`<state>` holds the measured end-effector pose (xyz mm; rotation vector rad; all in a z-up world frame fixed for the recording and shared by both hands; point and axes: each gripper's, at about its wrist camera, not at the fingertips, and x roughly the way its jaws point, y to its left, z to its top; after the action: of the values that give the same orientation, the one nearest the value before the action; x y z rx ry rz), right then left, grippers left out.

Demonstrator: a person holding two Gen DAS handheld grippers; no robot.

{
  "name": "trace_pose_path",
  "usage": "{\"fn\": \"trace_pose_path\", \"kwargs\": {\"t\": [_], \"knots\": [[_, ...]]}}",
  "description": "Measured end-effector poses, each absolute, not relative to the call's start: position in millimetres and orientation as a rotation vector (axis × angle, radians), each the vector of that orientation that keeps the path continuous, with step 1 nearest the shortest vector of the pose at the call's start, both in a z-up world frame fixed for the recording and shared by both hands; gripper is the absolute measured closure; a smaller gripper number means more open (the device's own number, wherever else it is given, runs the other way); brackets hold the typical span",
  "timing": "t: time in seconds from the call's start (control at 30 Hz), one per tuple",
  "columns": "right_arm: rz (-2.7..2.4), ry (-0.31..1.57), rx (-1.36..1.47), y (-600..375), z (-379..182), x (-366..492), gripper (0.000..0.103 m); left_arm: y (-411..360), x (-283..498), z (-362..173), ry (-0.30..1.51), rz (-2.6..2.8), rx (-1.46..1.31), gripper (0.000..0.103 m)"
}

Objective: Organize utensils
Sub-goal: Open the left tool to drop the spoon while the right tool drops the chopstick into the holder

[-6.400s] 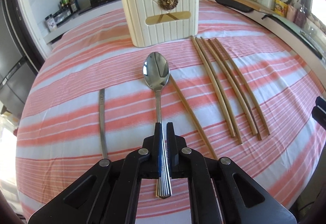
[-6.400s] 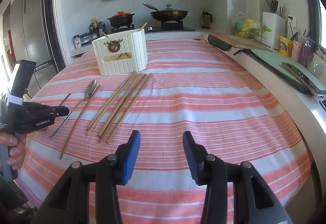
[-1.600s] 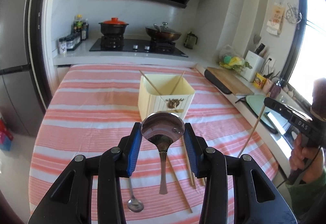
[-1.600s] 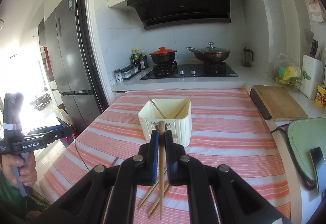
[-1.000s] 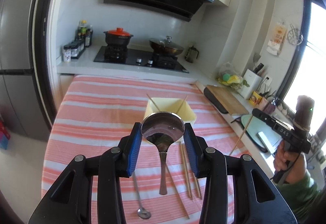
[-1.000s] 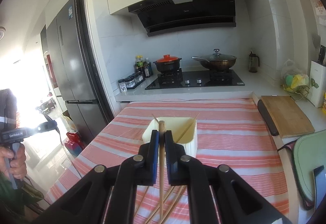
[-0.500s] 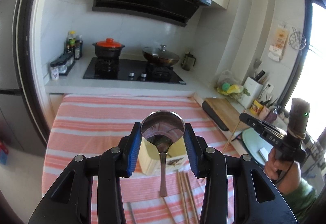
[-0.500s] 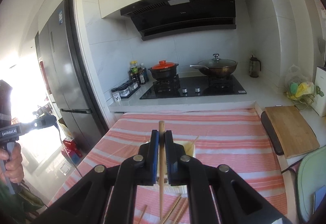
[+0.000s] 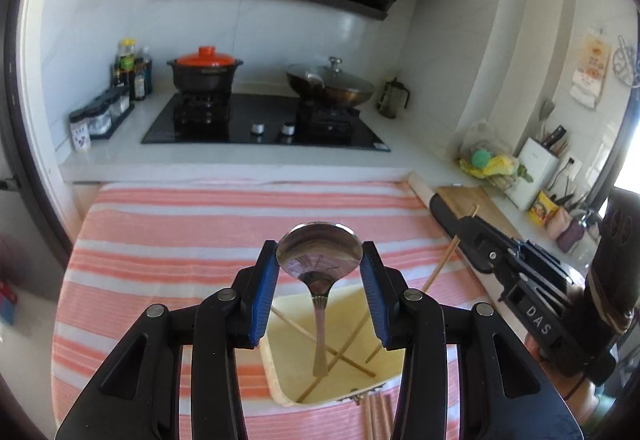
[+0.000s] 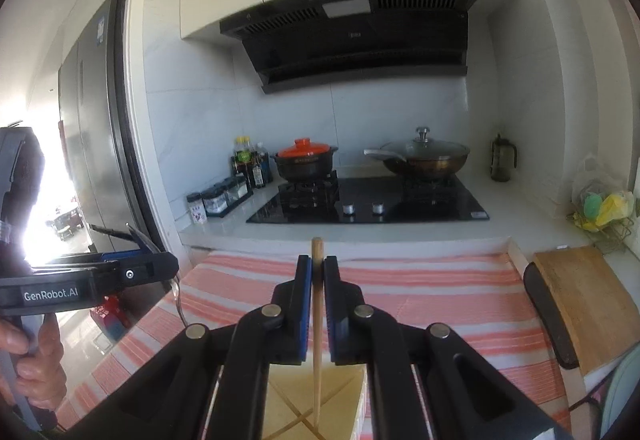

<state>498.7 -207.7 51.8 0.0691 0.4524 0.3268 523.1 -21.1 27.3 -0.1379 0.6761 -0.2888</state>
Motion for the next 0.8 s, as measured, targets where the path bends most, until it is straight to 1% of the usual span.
{"fn": "trace_pose_path", "kwargs": {"t": [0.13,0.27,0.3,0.33,0.4,0.57,0.63,0.7,0.8], "knots": [[0.331,0.598,0.079,-207,11,517,0.096,-32,539,-13,0.783,-0.273,-0.116,0.062],[0.325,0.669,0.103,-209,-9,521,0.094,-37,546,-39,0.855,-0.263,-0.111,0.060],[0.315,0.682,0.107,-209,-9,521,0.091,-36,546,-41,0.868,-0.264,-0.121,0.060],[0.307,0.686,0.113,-211,-8,519,0.080,-34,543,-41,0.874,-0.267,-0.134,0.060],[0.303,0.662,0.129,-216,0,509,0.065,-27,531,-32,0.859,-0.281,-0.150,0.056],[0.327,0.653,0.083,-230,16,460,0.064,6,464,2,0.812,-0.291,-0.112,0.046],[0.342,0.678,0.057,-240,11,428,0.063,24,426,8,0.800,-0.291,-0.088,0.039],[0.348,0.713,0.032,-251,-3,389,0.063,43,385,4,0.782,-0.274,-0.051,0.031],[0.355,0.786,0.006,-261,-40,327,0.063,68,330,-29,0.803,-0.215,-0.011,0.030]]}}
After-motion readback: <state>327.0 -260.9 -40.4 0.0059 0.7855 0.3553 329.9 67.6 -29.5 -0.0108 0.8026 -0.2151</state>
